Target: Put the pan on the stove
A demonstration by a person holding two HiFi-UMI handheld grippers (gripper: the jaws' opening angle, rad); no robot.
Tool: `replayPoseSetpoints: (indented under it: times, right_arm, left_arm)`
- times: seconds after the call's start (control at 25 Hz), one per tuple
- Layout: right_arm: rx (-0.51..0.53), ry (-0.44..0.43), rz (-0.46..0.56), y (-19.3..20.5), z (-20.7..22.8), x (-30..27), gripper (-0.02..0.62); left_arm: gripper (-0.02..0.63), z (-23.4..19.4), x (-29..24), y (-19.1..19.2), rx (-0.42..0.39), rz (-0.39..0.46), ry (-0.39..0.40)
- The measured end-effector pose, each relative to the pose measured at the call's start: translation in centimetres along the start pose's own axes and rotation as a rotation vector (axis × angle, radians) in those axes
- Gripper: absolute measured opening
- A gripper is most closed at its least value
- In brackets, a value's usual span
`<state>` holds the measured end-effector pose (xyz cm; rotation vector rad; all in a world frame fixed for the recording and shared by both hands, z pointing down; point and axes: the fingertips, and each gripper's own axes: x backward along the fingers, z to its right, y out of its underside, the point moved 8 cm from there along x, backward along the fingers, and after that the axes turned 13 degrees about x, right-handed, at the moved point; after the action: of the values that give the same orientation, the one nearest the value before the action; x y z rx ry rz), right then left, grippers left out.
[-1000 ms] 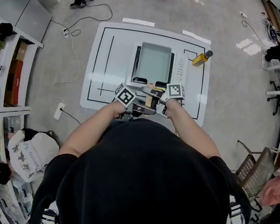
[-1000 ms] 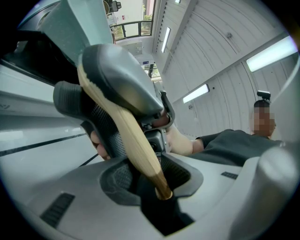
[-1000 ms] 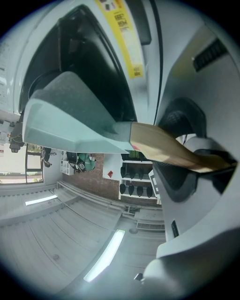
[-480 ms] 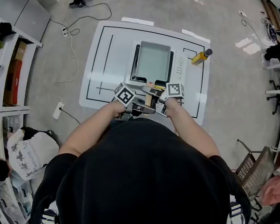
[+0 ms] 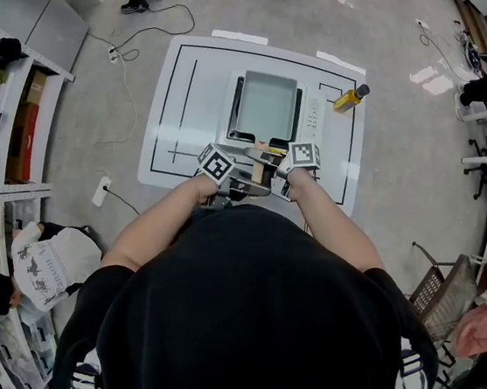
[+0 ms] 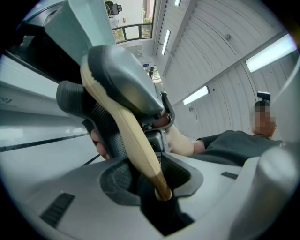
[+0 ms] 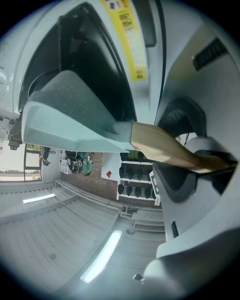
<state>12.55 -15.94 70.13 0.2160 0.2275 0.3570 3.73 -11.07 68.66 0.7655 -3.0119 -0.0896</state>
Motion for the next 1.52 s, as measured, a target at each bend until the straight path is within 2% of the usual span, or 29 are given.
replayPoseSetpoints:
  times: [0.12,0.28,0.44,0.64,0.76,1.04,1.36,1.52]
  right_arm:
    - [0.009,-0.002,-0.003,0.0,0.1,-0.1,0.163]
    - [0.048,-0.016,-0.024,-0.2,0.0,0.0,0.195]
    - [0.009,-0.027,-0.008,0.0,-0.2,0.0,0.221]
    - [0.001,0.004,0.014,0.2,0.1,0.5,0.238]
    - [-0.001,0.015,0.024,0.3,0.3,0.9,0.244]
    - [-0.003,0.033,0.043,0.6,0.4,1.9,0.245]
    - [0.017,0.058,0.079,0.7,-0.5,3.9,0.25]
    - [0.059,0.095,0.098,0.5,-0.8,5.3,0.25]
  left_arm:
    - [0.141,0.3,-0.1,-0.1,-0.019,0.006,0.008]
    - [0.157,0.2,0.0,0.0,0.003,0.016,0.004]
    - [0.172,0.2,0.0,0.1,0.024,0.018,0.009]
    - [0.19,0.6,0.2,0.3,0.048,0.029,0.04]
    - [0.195,0.3,0.7,0.2,0.037,0.037,-0.005]
    - [0.242,0.2,1.1,-0.3,0.04,0.075,-0.015]
    - [0.25,0.4,3.4,0.0,0.031,0.096,-0.065]
    - [0.252,0.6,4.7,0.0,0.016,0.113,-0.098]
